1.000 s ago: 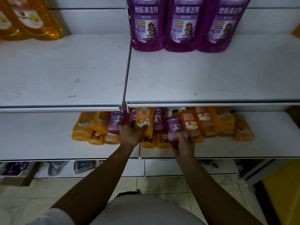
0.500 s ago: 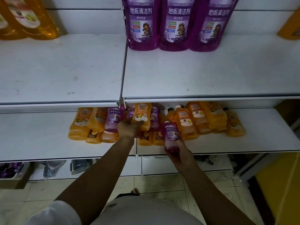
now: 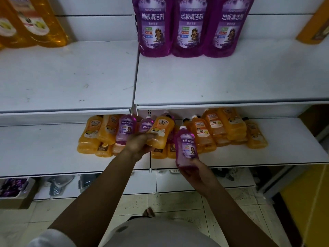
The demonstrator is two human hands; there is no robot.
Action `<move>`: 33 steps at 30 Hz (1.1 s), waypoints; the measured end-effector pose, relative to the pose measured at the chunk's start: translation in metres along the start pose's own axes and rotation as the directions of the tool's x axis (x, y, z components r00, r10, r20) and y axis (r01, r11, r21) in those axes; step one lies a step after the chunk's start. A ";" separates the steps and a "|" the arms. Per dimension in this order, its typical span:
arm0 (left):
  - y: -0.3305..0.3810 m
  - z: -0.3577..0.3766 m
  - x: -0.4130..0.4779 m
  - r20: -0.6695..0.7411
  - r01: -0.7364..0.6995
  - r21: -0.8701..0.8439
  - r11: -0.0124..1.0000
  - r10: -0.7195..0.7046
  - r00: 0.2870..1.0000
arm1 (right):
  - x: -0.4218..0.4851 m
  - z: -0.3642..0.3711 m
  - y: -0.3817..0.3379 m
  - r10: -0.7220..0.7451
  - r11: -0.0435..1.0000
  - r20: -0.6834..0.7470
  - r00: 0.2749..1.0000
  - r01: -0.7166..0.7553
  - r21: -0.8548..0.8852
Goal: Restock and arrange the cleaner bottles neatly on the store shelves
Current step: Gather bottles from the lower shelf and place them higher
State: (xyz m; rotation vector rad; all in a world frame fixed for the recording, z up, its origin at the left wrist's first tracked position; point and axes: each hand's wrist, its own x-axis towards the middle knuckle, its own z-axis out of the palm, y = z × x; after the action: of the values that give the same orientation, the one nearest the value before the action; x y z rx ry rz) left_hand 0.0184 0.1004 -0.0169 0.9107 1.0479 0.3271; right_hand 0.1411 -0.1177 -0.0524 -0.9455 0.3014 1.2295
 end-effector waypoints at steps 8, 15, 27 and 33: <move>-0.017 -0.018 -0.087 0.423 0.181 -0.187 0.965 -0.087 0.902 | -0.065 -0.011 -0.018 -0.073 0.970 0.284 0.956 0.134 -0.202; -0.016 -0.026 -0.161 0.399 -0.152 0.094 0.984 0.102 0.911 | -0.129 0.009 -0.033 -0.366 0.731 0.289 0.885 0.465 -0.499; 0.021 -0.042 -0.263 0.122 -0.558 0.209 0.803 0.545 0.829 | -0.213 0.072 -0.077 -0.627 0.332 0.467 0.624 0.756 -0.565; 0.108 -0.049 -0.288 0.000 -0.798 0.213 0.563 0.817 0.577 | -0.227 0.121 -0.114 -0.717 0.194 0.523 0.460 0.853 -0.485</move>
State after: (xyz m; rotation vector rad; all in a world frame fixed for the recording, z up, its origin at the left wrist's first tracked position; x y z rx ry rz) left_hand -0.1466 0.0093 0.2308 1.5558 0.6779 1.0790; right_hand 0.1290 -0.1805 0.2211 -1.3729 -0.8657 0.3451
